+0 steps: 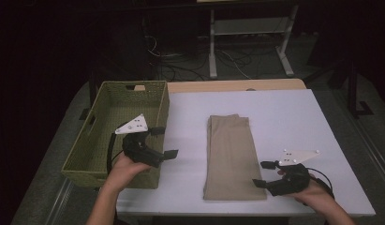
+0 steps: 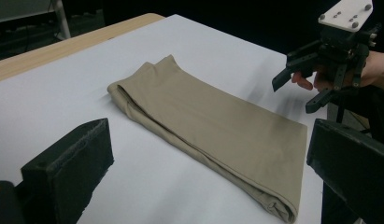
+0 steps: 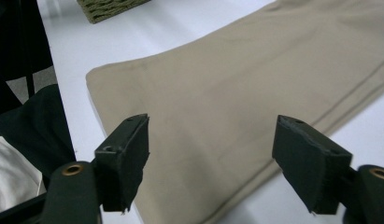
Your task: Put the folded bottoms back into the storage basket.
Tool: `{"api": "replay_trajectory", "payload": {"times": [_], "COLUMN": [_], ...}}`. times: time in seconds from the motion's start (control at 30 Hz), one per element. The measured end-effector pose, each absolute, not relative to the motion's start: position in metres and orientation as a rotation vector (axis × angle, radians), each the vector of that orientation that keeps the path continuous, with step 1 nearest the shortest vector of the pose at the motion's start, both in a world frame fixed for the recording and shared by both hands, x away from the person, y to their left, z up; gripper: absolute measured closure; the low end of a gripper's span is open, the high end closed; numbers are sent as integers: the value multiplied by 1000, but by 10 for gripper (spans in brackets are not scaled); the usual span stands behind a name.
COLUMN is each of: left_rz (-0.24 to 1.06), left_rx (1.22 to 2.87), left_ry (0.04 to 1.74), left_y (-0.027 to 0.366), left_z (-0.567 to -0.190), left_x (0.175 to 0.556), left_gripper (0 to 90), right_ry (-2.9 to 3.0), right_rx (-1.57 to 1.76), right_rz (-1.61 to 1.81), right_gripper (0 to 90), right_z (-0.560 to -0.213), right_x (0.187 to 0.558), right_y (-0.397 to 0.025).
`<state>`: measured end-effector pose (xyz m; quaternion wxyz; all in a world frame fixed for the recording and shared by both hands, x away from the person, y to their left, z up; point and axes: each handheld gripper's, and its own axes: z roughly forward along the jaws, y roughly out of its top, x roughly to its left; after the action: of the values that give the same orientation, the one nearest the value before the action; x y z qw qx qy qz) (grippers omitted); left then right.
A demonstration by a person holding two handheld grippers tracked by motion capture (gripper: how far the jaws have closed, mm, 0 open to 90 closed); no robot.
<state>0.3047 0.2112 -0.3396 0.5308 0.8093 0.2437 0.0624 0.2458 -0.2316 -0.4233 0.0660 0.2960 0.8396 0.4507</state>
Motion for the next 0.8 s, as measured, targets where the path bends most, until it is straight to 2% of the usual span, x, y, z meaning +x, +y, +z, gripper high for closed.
{"api": "replay_trajectory", "payload": {"times": [0.23,0.37,0.53,0.8], "left_rz": [150,151,151,141], "left_rx": [1933,1933,1931,1915], "left_ry": [583,585,587,595], "left_y": [211,211,211,212], "left_z": [-340,-340,-340,-340], "left_x": [305,305,305,306], "left_gripper": [6,6,6,6], "right_ry": [2489,2473,2444,2448], "right_rx": [958,981,1010,1014], "right_rz": [1355,1341,1322,1302], "right_gripper": [154,129,0,0], "right_z": [-427,-429,-431,-434], "right_x": [240,237,239,241], "right_y": [-244,-250,-251,-251]}}
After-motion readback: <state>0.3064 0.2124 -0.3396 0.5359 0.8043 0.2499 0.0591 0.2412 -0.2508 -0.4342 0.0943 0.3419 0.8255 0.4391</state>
